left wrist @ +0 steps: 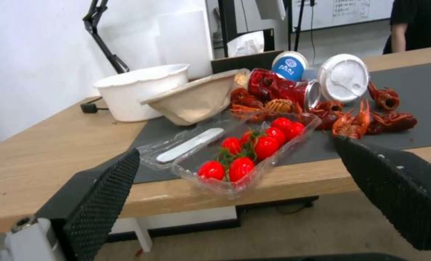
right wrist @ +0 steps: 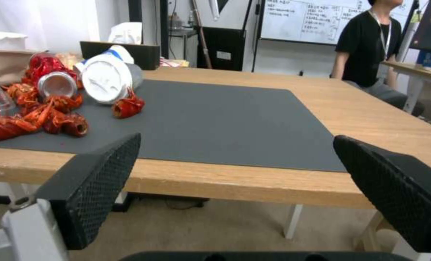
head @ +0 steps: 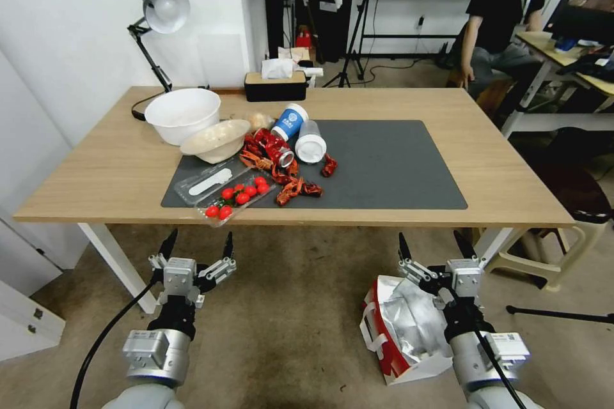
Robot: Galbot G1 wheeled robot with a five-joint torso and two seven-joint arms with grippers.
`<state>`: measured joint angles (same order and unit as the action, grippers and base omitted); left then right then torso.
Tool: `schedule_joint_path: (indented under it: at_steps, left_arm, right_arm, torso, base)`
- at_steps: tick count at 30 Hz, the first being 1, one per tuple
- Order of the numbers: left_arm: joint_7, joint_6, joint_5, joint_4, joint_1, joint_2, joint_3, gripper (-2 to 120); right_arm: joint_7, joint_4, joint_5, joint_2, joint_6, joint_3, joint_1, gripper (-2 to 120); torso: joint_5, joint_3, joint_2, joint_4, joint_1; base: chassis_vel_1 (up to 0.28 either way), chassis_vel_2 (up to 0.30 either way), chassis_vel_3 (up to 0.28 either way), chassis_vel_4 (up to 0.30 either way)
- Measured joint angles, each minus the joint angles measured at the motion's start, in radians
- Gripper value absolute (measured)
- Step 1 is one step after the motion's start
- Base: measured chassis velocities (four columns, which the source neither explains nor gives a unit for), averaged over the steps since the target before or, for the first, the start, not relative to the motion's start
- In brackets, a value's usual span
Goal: Pick up the food delivery bag from the floor and place it on the table.
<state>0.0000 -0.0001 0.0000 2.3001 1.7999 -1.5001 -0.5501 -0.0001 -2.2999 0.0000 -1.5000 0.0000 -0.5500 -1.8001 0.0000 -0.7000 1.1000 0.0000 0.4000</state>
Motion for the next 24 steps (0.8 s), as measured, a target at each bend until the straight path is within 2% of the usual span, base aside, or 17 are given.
schedule_joint_path:
  at_steps: [21,24]
  left_arm:
    - [0.000,0.005,-0.004,0.000,0.000,0.001,0.000,100]
    - [-0.005,0.043,-0.042,0.012,0.000,0.004,0.000,100]
  right_arm:
    - [-0.008,-0.003,0.000,-0.003,-0.008,-0.001,-0.003,100]
    - [-0.056,-0.027,-0.006,-0.025,-0.053,-0.012,-0.019,100]
  torso:
    - [0.0000,0.000,0.000,0.0000,0.000]
    - [0.0001,0.000,0.000,0.0002,0.000]
  base:
    - [0.000,0.000,0.000,0.000]
    - [0.000,0.000,0.000,0.000]
